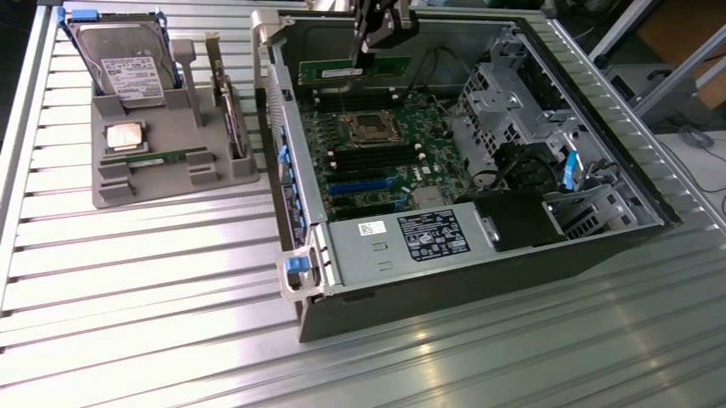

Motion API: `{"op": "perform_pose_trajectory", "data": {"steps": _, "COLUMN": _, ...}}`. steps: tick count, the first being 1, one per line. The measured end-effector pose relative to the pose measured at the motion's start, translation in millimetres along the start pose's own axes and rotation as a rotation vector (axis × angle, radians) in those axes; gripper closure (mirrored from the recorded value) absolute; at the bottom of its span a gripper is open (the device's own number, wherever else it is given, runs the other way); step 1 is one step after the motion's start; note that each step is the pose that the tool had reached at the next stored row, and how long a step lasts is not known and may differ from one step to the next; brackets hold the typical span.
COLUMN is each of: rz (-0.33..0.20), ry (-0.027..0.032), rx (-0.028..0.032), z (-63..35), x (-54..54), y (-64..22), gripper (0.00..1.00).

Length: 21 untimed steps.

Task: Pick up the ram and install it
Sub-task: 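Pick up the ram and move it above insertion slot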

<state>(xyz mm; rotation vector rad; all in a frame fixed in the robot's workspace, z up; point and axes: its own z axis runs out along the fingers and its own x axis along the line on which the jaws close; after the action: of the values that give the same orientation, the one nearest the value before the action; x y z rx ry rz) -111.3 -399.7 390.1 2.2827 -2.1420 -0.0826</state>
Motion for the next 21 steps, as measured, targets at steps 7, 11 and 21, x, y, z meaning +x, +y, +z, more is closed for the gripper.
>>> {"op": "perform_pose_trajectory", "data": {"steps": 7, "rz": 0.000, "ry": 0.0000, "rx": 0.0000, "z": -0.6, "x": 0.8, "y": -12.2, "gripper": 0.88}}
{"op": "perform_pose_trajectory", "data": {"steps": 11, "rz": 0.000, "ry": 0.0000, "rx": 0.0000, "z": -0.8, "x": 1.1, "y": -16.6, "gripper": 0.88}}
{"op": "perform_pose_trajectory", "data": {"steps": 21, "rz": 0.000, "ry": 0.0000, "rx": 0.0000, "z": -1.9, "x": 2.6, "y": -41.6, "gripper": 0.88}}
